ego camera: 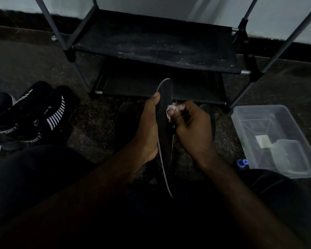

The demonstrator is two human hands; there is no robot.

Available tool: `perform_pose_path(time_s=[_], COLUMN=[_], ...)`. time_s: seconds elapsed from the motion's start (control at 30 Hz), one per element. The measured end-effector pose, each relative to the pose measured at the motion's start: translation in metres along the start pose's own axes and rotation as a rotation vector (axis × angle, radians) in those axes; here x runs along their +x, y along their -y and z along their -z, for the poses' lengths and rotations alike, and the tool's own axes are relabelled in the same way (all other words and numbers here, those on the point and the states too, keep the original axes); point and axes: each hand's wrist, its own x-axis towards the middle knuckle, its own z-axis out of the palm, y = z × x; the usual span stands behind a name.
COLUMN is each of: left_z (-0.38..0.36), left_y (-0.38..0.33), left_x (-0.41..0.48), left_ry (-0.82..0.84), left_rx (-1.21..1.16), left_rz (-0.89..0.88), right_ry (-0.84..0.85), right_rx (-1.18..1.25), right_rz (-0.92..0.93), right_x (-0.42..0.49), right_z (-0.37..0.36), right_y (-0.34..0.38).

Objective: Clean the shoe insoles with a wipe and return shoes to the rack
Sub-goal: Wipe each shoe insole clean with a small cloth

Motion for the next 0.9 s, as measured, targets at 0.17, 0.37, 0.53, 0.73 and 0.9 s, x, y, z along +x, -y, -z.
perform_pose_path(time_s=[0.17,0.37,0.53,0.73,0.9], left_z=[0.008,0.004,0.006,0.011,0.007], left_y=[-0.004,-0.003,-0.002,-0.001,0.003], left_x=[0.002,0.002,0.002,0.006,0.002], left_ry=[-0.070,-0.027,-0.050,-0.093,-0.075], left_rx=[-0.009,-0.004,0.008,0.018,0.046], left_rz=[-0.016,0.012,0.011,0.013,0.009], right_ry=[0.204,0.184,0.222,0.302,0.237], right_rx=[0.205,0.209,0.233,0.225,0.263], right_rz=[0.056,-0.019,0.015,0.135,0.068], right_x=[-0.013,-0.005,-0.005,-0.009,-0.009], right_z=[-0.008,-0.002,0.000,-0.002,-0.003], right_y=[0.010,0.005,0.007,0.008,0.008])
